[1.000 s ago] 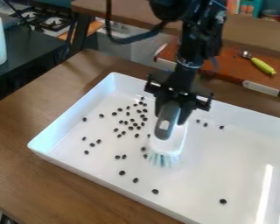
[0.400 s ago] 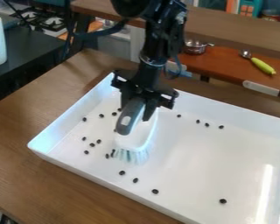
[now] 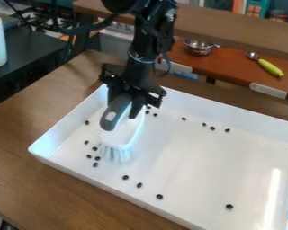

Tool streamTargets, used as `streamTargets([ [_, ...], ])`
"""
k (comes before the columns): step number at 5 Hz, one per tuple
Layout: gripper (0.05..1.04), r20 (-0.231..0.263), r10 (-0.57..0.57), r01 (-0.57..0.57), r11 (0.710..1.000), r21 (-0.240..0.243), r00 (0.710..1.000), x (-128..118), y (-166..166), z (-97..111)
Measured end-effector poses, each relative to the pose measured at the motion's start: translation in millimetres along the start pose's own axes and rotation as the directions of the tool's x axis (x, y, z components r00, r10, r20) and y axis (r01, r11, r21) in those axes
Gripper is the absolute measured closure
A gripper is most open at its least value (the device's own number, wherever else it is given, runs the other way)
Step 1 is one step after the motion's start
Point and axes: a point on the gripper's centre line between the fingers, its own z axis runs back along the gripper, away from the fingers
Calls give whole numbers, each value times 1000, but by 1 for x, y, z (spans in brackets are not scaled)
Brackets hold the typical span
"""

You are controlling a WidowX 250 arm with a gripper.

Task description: Sweep into pile

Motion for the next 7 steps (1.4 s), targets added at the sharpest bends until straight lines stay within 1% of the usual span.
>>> streamTargets([
  [1, 569, 22, 13, -13, 1000, -27, 1000, 0, -1, 13],
  [2, 569, 82, 13, -7, 997, -74, 997, -6, -29, 40],
  [3, 569, 148, -4, 21, 993, -115, 989, -18, -74, 64],
  [4, 569, 156, 26, -2, 988, -153, 987, -30, -112, 81],
  [5, 569, 136, 31, -6, 983, -183, 990, -41, -155, 90],
  [6, 569, 131, 33, -6, 980, -199, 991, -47, -187, 101],
  [7, 569, 120, 33, -9, 981, -192, 992, -53, -209, 96],
])
